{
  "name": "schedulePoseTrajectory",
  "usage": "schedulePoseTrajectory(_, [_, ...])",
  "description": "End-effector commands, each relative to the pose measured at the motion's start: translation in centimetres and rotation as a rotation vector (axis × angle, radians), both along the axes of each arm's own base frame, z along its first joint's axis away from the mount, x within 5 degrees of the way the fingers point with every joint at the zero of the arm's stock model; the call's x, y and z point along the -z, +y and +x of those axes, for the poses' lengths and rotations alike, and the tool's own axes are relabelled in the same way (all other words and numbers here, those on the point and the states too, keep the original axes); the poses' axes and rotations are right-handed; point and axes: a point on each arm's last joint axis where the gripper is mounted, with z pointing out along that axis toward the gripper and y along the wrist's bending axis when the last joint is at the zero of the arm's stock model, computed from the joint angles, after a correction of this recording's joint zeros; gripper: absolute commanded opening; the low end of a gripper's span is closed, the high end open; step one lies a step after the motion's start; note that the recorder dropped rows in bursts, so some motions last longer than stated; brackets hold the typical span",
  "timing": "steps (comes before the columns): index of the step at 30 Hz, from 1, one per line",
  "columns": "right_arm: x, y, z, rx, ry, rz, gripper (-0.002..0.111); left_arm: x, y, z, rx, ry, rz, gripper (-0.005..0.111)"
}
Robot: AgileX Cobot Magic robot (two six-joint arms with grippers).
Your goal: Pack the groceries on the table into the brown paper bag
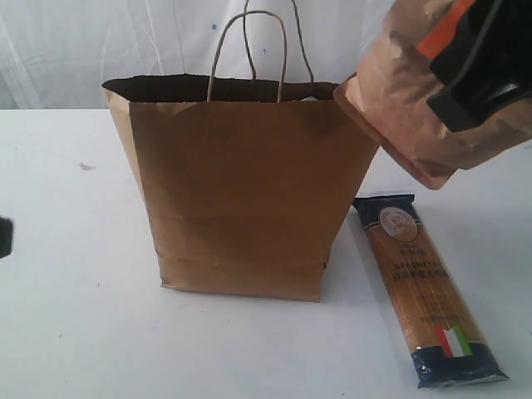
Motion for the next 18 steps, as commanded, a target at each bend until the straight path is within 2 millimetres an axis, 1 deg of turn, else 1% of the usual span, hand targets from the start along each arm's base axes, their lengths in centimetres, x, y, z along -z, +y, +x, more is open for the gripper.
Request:
schedulePoseTrajectory(1, [-0.8, -0.5, 0.0, -0.014, -0.058, -0.016, 0.0, -1.0, -1.6, 4.6, 0.042, 0.033, 0.052, 0.085])
schedulePoseTrajectory(5, [-1.1, -0.8, 0.3, -0.005, -0.107, -0.069, 0.0, -1.9, -3.0, 8.6, 0.104, 0.057, 0.096, 0.062])
schedulePoseTrajectory(7, [-1.3, -1.1, 0.4, 0.008, -0.138, -0.097, 0.0, -2.7, -3.9, 9.9, 0.168, 0.029, 0.095, 0.056])
schedulePoseTrajectory(8, [-1.4, -1.2, 0.5, 0.012, -0.151, -0.112, 0.0, -3.2, -4.3, 10.5, 0.217, -0.011, 0.103, 0.054])
schedulePoseTrajectory(11, [-1.4, -1.2, 0.7, 0.007, -0.17, -0.143, 0.0, -4.8, -5.3, 11.9, 0.313, -0.132, 0.11, 0.054])
schedulePoseTrajectory(13, [-1.7, -1.3, 0.9, 0.01, -0.205, -0.161, 0.0, -5.2, -5.7, 12.7, 0.351, -0.187, 0.126, 0.054])
schedulePoseTrajectory(16, [-2.1, -1.1, 1.2, 0.0, -0.268, -0.169, 0.0, -4.5, -6.1, 14.0, 0.414, -0.239, 0.201, 0.052])
schedulePoseTrajectory(17, [-2.2, -1.1, 1.3, 0.0, -0.277, -0.164, 0.0, -4.2, -6.2, 14.3, 0.426, -0.241, 0.213, 0.05])
schedulePoseTrajectory(18, [-2.2, -1.0, 1.4, -0.003, -0.28, -0.162, 0.0, -4.0, -6.3, 14.5, 0.435, -0.24, 0.22, 0.045])
